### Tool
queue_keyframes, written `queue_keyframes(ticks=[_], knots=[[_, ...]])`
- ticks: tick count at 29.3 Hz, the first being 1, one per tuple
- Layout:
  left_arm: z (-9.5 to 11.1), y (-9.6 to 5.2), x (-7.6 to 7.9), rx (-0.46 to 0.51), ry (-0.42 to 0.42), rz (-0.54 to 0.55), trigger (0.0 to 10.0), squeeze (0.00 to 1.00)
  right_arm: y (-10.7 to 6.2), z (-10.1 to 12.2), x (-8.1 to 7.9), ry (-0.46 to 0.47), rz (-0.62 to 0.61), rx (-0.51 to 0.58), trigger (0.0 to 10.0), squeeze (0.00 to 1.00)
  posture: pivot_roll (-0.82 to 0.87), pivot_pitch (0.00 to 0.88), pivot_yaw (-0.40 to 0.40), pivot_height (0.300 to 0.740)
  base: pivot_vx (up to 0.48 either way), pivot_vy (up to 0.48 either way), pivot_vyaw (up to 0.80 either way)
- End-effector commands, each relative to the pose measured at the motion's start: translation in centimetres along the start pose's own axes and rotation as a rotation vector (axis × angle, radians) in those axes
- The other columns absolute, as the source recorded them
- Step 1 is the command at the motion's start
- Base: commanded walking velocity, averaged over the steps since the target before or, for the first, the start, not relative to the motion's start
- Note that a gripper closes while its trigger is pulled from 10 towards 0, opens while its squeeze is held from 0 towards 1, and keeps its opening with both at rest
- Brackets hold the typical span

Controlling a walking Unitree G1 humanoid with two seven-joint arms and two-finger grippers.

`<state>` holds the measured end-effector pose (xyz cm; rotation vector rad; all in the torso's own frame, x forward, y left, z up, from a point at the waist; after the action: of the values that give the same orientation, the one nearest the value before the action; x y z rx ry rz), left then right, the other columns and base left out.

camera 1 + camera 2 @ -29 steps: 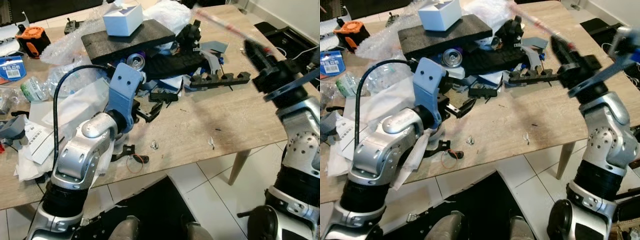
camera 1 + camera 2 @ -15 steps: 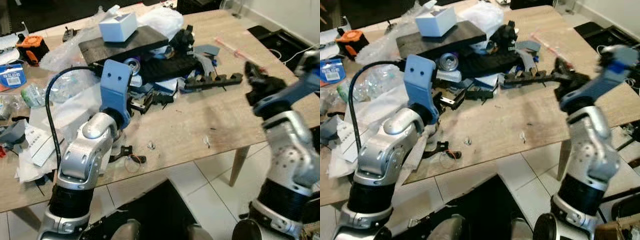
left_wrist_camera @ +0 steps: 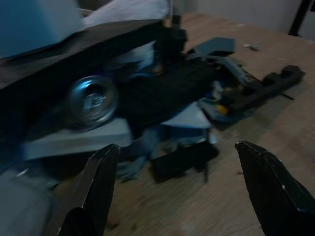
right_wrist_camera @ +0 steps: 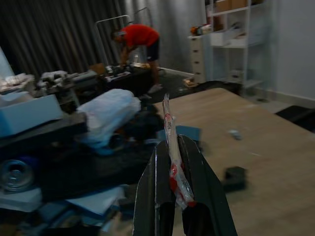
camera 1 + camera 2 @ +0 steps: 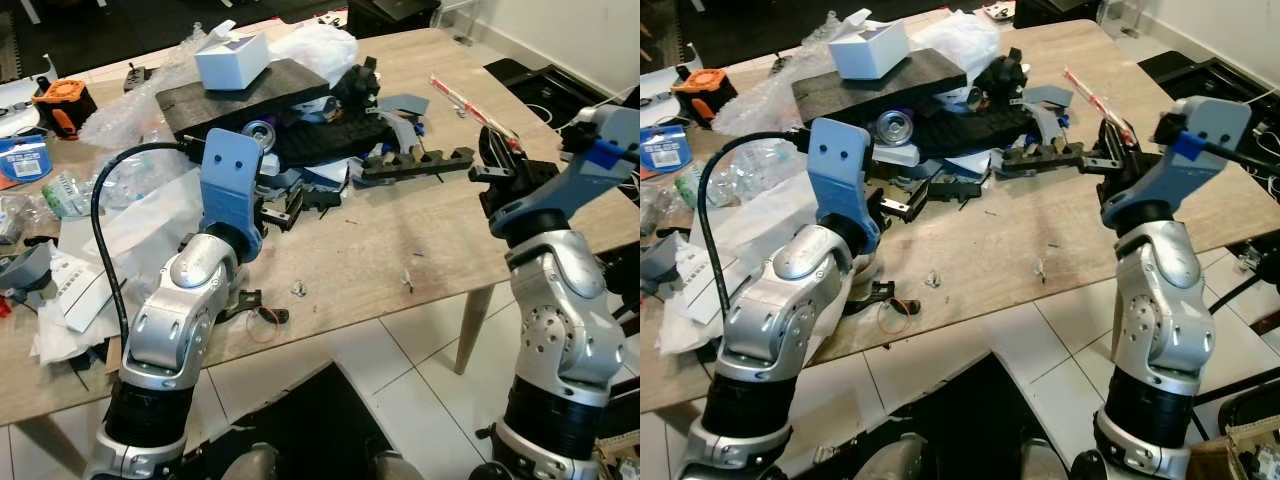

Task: Picking trash to rubbish bin

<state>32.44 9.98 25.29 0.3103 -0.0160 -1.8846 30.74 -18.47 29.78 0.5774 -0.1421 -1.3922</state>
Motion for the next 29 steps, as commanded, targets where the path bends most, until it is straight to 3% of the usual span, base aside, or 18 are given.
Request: queue_keyframes(ticks=[1,15,29], knots=[[-0.3,0.0,0.4,-0.007,-0.008,-0.006,10.0,0.0,-0.5,0.1,0.1,-0.016,-0.012,0.012,10.0,0.0,-0.01,0.197,0.059,0.74,0.0,0.0,-0.8],[-1.4,0.0,-0.3,-0.034,0.034,0.026,10.0,0.0,-1.1,-2.9,0.2,-0.075,-0.029,-0.131,10.0,0.0,-0.02,0.193,0.043,0.74,0.0,0.0,-0.8],[-1.9,-0.2,-0.3,-0.035,0.046,0.029,10.0,0.0,-1.6,-3.8,0.3,-0.115,-0.031,-0.181,10.0,0.0,-0.02,0.194,0.038,0.74,0.0,0.0,-0.8]])
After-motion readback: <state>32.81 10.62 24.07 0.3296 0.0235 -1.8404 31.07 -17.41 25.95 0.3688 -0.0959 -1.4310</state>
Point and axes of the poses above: a point about 5 cm out from each wrist's last joint towards the gripper, its own y axis pointing out of the wrist towards the gripper, its own z axis along the axis of the wrist's last joint, x = y × z, the point moved 1 cm from there along y, pointing out of the wrist towards the gripper, and after that the axes turned 8 degrees about y, right-handed, at the moved point
